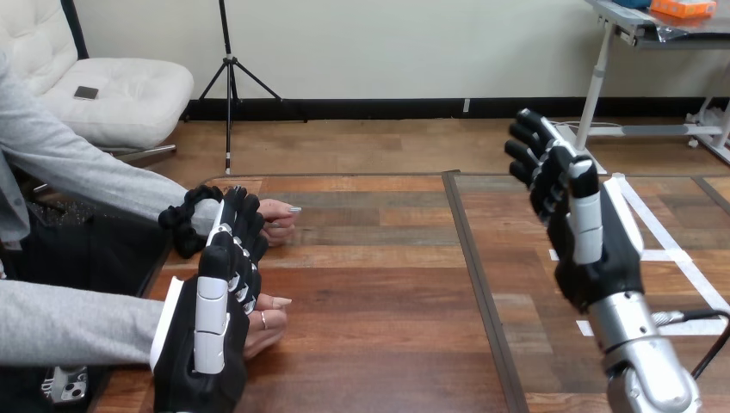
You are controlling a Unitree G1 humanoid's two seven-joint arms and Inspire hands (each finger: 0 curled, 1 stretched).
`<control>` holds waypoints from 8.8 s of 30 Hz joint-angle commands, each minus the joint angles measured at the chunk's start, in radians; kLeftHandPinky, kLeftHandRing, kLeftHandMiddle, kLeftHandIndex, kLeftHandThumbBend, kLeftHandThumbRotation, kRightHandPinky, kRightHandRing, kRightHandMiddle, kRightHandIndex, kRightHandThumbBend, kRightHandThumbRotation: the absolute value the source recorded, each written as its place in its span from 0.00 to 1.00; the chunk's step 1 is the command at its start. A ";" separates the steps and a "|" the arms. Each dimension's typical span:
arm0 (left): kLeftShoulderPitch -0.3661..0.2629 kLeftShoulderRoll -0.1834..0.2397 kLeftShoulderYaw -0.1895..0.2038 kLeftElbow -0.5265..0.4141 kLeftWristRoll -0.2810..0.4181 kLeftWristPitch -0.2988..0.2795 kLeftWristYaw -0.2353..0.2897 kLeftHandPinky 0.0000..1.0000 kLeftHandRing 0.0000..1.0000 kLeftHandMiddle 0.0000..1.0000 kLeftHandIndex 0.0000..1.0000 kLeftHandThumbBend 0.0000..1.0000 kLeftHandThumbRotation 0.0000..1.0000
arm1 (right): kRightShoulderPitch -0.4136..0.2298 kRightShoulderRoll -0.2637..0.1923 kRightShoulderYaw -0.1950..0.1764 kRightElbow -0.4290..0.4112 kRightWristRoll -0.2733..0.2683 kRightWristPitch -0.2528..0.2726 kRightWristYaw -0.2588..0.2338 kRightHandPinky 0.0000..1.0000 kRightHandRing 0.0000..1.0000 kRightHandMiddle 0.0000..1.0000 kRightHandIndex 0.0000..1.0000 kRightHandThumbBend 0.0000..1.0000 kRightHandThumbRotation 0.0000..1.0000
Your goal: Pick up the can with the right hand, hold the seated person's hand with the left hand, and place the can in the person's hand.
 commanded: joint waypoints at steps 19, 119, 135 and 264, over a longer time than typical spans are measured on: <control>-0.057 0.006 0.008 0.004 -0.013 -0.014 -0.009 1.00 1.00 1.00 1.00 0.75 1.00 | -0.195 -0.065 -0.043 0.090 -0.035 0.017 -0.064 1.00 0.98 0.96 0.96 1.00 1.00; -0.062 0.010 0.012 0.016 -0.010 -0.038 -0.010 1.00 1.00 0.99 0.97 0.80 1.00 | -0.701 -0.327 -0.044 0.845 -0.225 0.221 -0.302 1.00 1.00 0.97 0.96 1.00 0.98; -0.053 0.021 0.009 -0.003 -0.056 -0.016 -0.039 1.00 1.00 0.99 0.97 0.81 1.00 | -0.674 -0.321 -0.061 0.858 -0.229 0.227 -0.299 1.00 1.00 0.98 0.98 1.00 0.99; -0.121 0.031 0.041 0.026 -0.061 0.009 -0.056 1.00 0.99 0.98 0.95 0.76 0.98 | -0.576 -0.254 0.010 0.871 -0.273 0.203 -0.279 1.00 1.00 1.00 1.00 1.00 0.91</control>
